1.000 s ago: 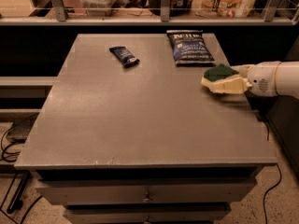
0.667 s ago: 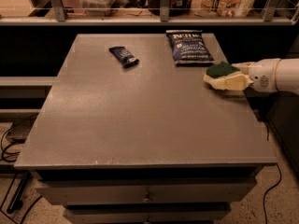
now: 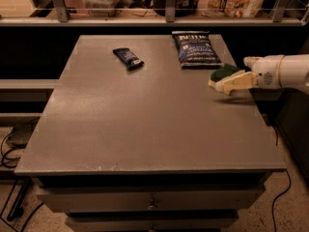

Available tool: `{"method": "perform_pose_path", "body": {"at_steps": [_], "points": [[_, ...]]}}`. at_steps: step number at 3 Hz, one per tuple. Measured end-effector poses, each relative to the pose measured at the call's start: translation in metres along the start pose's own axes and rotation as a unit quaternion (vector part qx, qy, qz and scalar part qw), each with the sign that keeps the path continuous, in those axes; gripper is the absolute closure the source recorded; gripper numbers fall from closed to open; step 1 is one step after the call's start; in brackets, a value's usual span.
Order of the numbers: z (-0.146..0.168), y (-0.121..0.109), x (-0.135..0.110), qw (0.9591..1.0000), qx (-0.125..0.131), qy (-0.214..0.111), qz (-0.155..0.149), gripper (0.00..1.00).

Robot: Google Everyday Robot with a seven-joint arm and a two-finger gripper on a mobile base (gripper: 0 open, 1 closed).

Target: Move sponge near blue chip bag

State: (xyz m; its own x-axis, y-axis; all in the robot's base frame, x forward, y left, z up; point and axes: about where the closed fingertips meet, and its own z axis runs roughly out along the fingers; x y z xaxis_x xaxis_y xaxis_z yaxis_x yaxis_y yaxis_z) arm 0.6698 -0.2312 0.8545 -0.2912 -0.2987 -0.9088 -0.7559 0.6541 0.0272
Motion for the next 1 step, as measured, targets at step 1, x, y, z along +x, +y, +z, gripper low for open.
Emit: {"method": "perform_pose_path", "body": {"at_steps": [1], "points": [[0.0000,0.0000,0.0000,1.0000,0.000,0.000,0.000,0.00]]}}
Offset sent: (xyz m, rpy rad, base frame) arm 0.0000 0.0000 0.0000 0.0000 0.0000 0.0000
